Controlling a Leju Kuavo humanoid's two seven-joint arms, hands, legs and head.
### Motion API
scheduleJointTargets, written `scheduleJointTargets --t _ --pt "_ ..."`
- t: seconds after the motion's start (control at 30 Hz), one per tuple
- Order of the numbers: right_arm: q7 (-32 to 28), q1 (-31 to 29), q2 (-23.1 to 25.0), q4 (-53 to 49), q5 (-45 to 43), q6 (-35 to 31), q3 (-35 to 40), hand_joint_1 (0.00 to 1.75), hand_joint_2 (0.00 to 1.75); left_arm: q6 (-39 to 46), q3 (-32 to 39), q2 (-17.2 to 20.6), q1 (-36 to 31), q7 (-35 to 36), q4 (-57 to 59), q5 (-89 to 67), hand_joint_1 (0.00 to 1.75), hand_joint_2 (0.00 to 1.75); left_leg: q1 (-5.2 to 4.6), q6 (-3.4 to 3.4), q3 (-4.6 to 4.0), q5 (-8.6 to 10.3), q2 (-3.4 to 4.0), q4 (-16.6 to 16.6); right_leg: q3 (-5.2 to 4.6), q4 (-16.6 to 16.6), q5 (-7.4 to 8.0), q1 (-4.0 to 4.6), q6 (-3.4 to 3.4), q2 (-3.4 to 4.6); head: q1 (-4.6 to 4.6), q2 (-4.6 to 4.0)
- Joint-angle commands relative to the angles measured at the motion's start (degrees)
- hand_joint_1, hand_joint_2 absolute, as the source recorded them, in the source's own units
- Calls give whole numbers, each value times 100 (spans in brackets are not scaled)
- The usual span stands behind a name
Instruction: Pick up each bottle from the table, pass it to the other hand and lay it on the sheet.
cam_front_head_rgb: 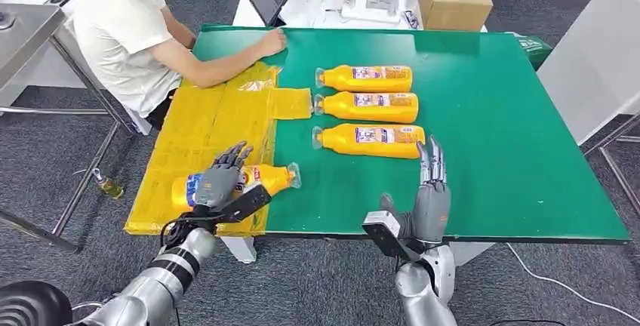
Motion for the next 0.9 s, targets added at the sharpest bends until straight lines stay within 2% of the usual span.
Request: scheduleJointTargets --t 0.03,0.27,0.33,0.37,0.43,0.6,0.67,0.73,0.8,0.87,0.9 --pt "-20 -192 -213 460 -106 19 25 0 0 -614 -338 132 230 -330 281 290 0 175 -5 8 25 -3 13 -9 22 -9 1 -2 -8 9 -2 0" --pt "-20 -142 -221 431 -120 19 -2 0 0 -644 -176 -18 416 -730 -245 837 0 175 -7 10 32 -3 7 -9 31 -10 1 -3 -10 5 2 0" --pt "-20 -90 -266 435 -207 19 4 0 0 -1214 -133 -130 696 -1156 -990 1590 0 175 -9 10 32 -2 1 -8 32 -8 0 -6 -8 1 -2 0" --pt "-20 -64 -282 424 -216 19 15 0 0 -1444 -267 -83 865 -1072 -1435 1814 0 175 -9 19 44 -4 19 -18 42 -21 3 -2 -21 10 -2 0" --pt "-20 -50 -344 460 -248 19 41 0 0 -1702 -637 61 1155 -976 -2346 2116 0 175 -8 14 34 -5 3 -8 34 -12 -2 -3 -13 -1 -2 0" --pt "-20 -56 -360 456 -251 19 38 0 0 -1511 -912 185 1211 -913 -2760 2137 0 175 -6 10 14 -6 12 -2 6 -5 -1 -2 -12 3 -2 0" --pt "-20 -31 -329 439 -193 19 -24 0 0 -1115 -929 82 1388 -1052 -3266 2411 0 175 -6 11 7 -7 13 -3 0 -4 -4 -1 -16 -2 -2 0" --pt "-20 -28 -261 520 84 19 -183 0 0 -214 -975 -109 1659 -1241 -3908 2685 0 175 -4 10 1 -8 9 -1 -4 -5 -5 0 -12 -4 -2 0" --pt "48 -317 -317 1454 591 19 -307 0 0 1152 -1054 -330 1943 -1604 -4568 2858 0 175 -6 15 1 -11 10 1 -3 -5 -7 -1 -11 -4 -2 0" --pt "248 -550 -392 1817 1214 19 -476 0 0 1841 -939 -555 2131 -1952 -4939 2936 0 175 -2 13 4 -12 18 0 -3 -12 -2 3 -8 5 -2 0" --pt "430 -737 -505 2073 1593 19 -523 0 0 1841 -675 -813 2321 -1952 -5369 2722 0 175 -5 20 12 -16 20 -1 6 -14 -6 1 -12 4 -2 0"
